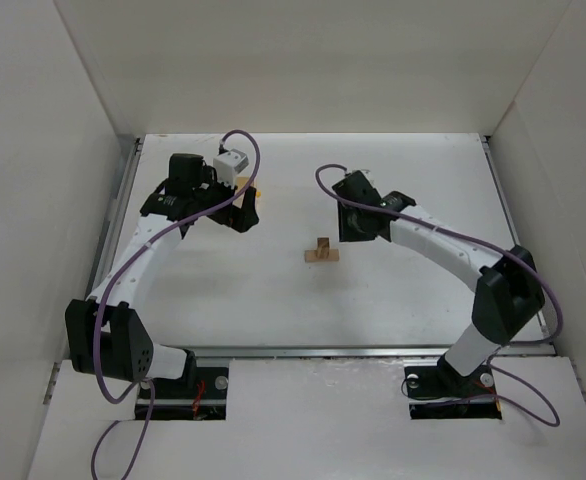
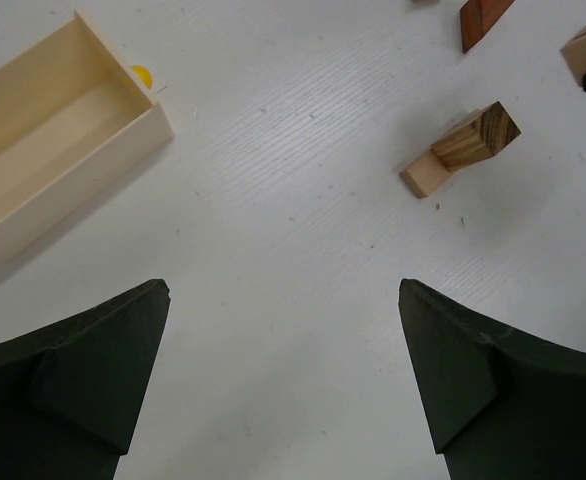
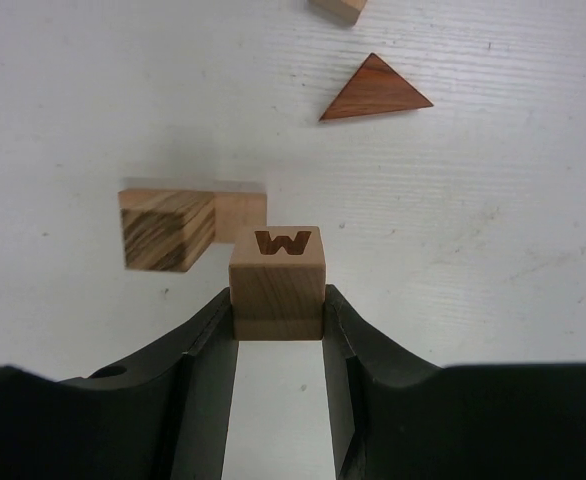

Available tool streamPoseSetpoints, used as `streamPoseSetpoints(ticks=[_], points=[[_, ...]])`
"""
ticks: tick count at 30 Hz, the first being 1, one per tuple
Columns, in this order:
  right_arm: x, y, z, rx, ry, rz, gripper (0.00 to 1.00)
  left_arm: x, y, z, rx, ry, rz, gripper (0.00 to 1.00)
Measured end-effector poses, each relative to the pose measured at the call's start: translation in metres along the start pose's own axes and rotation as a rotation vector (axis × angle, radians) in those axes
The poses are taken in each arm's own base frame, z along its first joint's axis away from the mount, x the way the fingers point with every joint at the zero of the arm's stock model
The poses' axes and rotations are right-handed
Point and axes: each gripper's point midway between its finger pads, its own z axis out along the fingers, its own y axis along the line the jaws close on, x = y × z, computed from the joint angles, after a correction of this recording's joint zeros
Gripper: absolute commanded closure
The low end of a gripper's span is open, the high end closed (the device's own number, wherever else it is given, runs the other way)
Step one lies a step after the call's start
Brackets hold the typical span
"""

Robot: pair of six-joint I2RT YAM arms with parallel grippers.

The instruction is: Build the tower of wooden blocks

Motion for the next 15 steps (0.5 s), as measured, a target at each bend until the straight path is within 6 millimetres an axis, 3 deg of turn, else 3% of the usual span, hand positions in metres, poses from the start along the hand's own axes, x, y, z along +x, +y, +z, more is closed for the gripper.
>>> streamPoseSetpoints(ticks=[9, 15], points=[[-0.035, 0.009, -0.067, -0.067, -0.177, 0.043, 1.00, -0.001, -0.005, 0.003, -0.004, 0.006, 0.045, 0.15], [-0.062, 0.032, -0.103, -0.205, -0.224, 0.066, 1.00, -0.031, -0.018, -0.008, -0.008, -0.059, 0.285, 0.19]])
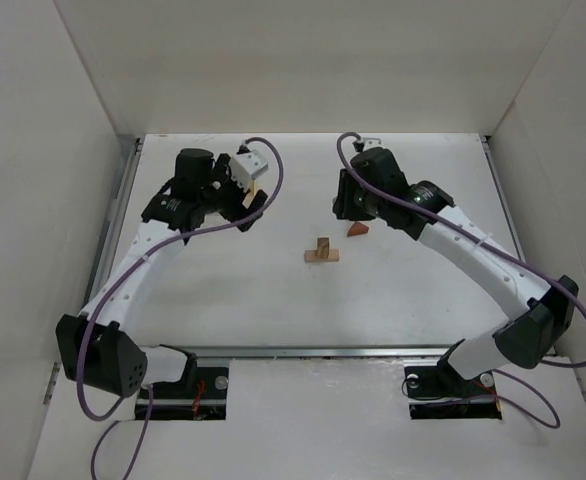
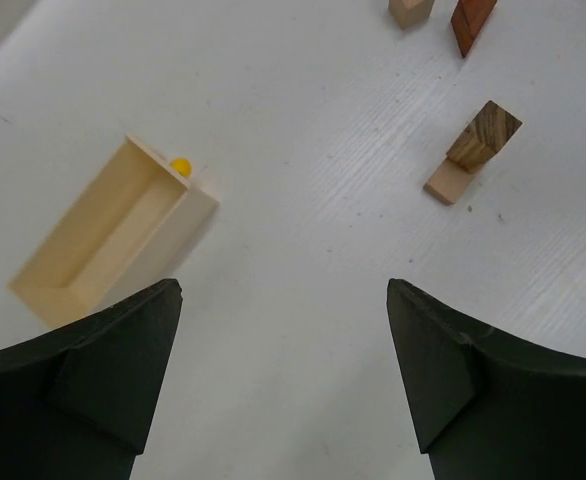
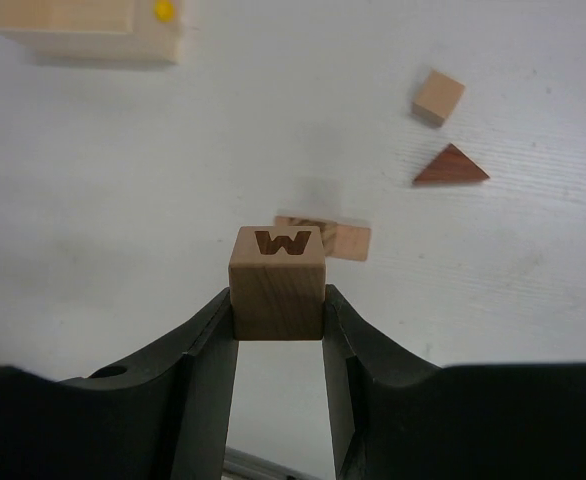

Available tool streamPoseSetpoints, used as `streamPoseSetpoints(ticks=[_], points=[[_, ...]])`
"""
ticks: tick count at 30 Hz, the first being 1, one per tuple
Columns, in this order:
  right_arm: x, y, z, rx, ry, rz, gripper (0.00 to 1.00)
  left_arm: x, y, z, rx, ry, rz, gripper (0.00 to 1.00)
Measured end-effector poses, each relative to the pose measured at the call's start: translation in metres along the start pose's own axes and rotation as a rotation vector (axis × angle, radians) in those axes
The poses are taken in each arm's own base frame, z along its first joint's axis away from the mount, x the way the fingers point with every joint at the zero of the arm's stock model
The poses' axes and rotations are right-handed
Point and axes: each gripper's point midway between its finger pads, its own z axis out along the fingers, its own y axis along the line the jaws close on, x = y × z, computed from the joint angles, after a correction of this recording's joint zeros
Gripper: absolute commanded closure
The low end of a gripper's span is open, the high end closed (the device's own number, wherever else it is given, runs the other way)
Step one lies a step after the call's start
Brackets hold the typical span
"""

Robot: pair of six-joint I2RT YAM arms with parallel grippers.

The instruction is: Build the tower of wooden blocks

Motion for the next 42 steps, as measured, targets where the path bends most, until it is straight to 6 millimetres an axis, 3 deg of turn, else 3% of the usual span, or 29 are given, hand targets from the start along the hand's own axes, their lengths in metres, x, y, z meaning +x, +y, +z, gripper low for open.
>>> streamPoseSetpoints(ticks=[6, 10, 15, 20, 26, 30, 36, 42], points=[[-0.034, 0.027, -0.028, -0.123, -0.067, 0.025, 1.00, -0.049, -0.017, -0.037, -0.058, -0.182, 0.407, 0.13], [-0.035, 0.030, -0.035, -0.148, -0.067, 0.031, 0.99, -0.055, -0.048, -0.057, -0.060, -0.342, 0.616, 0.12], [-0.018, 0.016, -0.029, -0.096, -0.047, 0.058, 0.99, -0.063, -0.066, -0.058, -0.009, -0.405, 0.662, 0.10], [0.025, -0.014, -0.012, 0.011, 0.037, 0.052, 0.99, -0.053, -0.066, -0.051, 0.008, -0.358, 0.604, 0.10], [0.076, -0.031, 0.042, 0.119, 0.183, 0.024, 1.00, -0.038, -0.063, -0.052, -0.020, -0.326, 0.508, 0.10], [0.099, -0.039, 0.063, 0.148, 0.239, 0.038, 1.00, -0.018, -0.062, -0.049, -0.037, -0.284, 0.432, 0.10], [0.106, -0.048, 0.081, 0.157, 0.260, 0.083, 1.00, 0.006, -0.059, -0.046, -0.070, -0.236, 0.360, 0.09], [0.116, -0.048, 0.101, 0.156, 0.283, 0.084, 1.00, 0.009, -0.058, -0.047, -0.087, -0.232, 0.341, 0.09]])
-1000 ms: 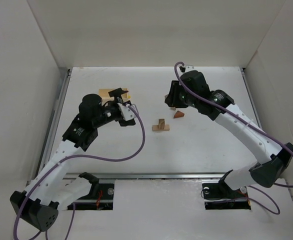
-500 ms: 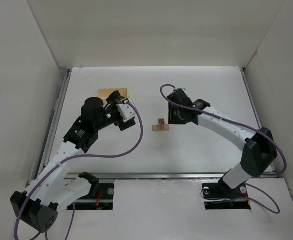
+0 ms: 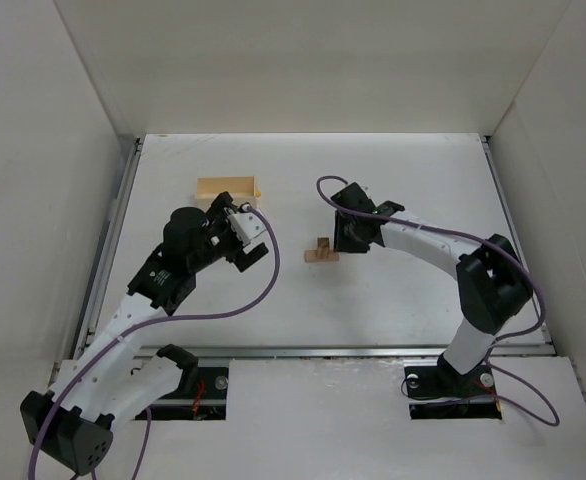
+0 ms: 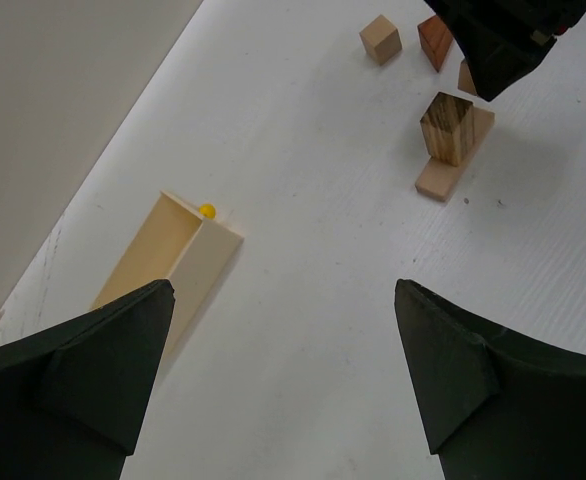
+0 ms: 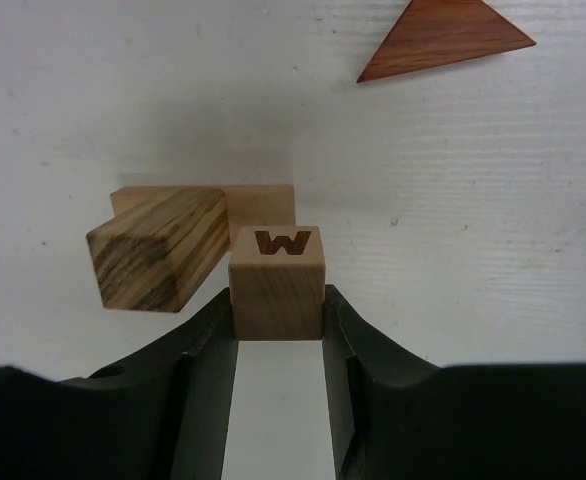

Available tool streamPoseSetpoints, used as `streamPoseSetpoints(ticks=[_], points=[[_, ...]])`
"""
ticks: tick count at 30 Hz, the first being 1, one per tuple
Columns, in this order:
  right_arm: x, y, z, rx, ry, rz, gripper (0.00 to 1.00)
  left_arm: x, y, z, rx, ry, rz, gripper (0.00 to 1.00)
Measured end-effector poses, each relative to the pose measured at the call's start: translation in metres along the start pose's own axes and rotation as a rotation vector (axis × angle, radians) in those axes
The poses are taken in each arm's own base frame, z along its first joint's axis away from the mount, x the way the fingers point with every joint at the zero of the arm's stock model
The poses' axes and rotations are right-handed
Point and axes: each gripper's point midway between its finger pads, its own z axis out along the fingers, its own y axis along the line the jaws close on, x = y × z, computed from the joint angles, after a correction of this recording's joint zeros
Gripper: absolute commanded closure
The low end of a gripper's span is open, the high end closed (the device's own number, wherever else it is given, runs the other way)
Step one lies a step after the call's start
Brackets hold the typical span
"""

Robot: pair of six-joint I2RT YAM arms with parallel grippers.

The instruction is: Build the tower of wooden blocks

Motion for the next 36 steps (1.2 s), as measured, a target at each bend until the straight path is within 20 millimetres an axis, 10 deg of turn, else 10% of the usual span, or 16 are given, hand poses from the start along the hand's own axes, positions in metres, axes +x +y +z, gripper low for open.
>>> streamPoseSetpoints(ticks=[36], points=[[0.011, 0.001, 0.026, 0.018, 0.063, -0.049, 0.85, 0.005, 0.004, 0.001, -0.031, 0.015, -0.011, 0.08]])
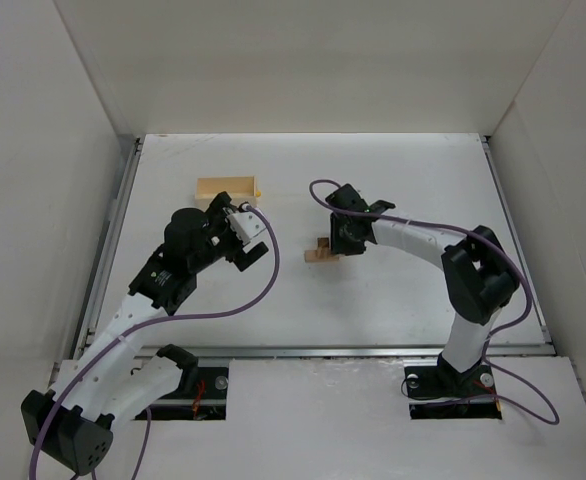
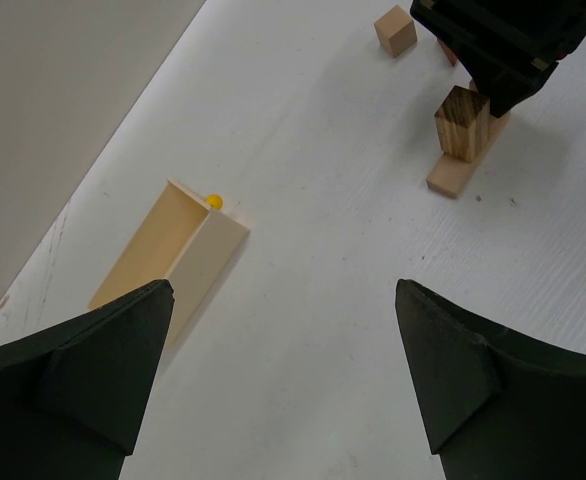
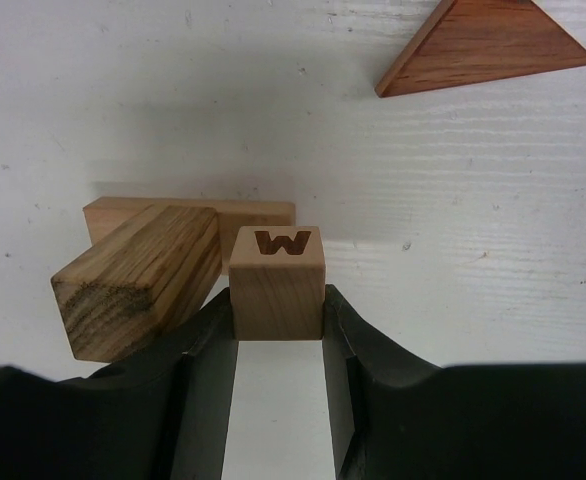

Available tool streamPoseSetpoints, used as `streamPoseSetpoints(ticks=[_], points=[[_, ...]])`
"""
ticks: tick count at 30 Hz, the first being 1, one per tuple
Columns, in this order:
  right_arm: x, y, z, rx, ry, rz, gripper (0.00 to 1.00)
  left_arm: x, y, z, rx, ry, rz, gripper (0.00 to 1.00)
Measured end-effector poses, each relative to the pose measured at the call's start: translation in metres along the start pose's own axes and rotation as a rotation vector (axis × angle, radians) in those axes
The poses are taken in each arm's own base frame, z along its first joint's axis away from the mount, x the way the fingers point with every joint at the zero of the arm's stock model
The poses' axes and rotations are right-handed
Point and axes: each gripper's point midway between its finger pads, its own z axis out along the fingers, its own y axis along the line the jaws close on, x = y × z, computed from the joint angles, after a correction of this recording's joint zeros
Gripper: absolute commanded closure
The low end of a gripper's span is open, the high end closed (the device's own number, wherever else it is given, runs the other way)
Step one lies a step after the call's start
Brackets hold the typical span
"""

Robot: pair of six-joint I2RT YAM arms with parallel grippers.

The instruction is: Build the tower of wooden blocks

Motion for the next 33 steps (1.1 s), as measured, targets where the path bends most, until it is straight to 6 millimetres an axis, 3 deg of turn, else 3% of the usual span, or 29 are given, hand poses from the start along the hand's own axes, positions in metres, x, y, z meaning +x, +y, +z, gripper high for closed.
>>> streamPoseSetpoints(ticks=[9, 24, 33], points=[[-0.0014, 0.0029, 0.0016, -0.004, 0.001, -0.006, 0.75, -0.0003, 0.0024, 0.0000, -0.011, 0.000, 0.006, 0.08], [0.0007, 0.0046, 0.0080, 0.003, 0.016, -0.028, 0.51, 0.0005, 0.0038, 0.0003, -0.018, 0.002, 0.016, 0.08], [0.0016, 0.0056, 0.0076, 0.002, 0.017, -0.035, 0.50, 0.0001, 0.0043, 0.0004, -0.020, 0.000, 0.017, 0.08]])
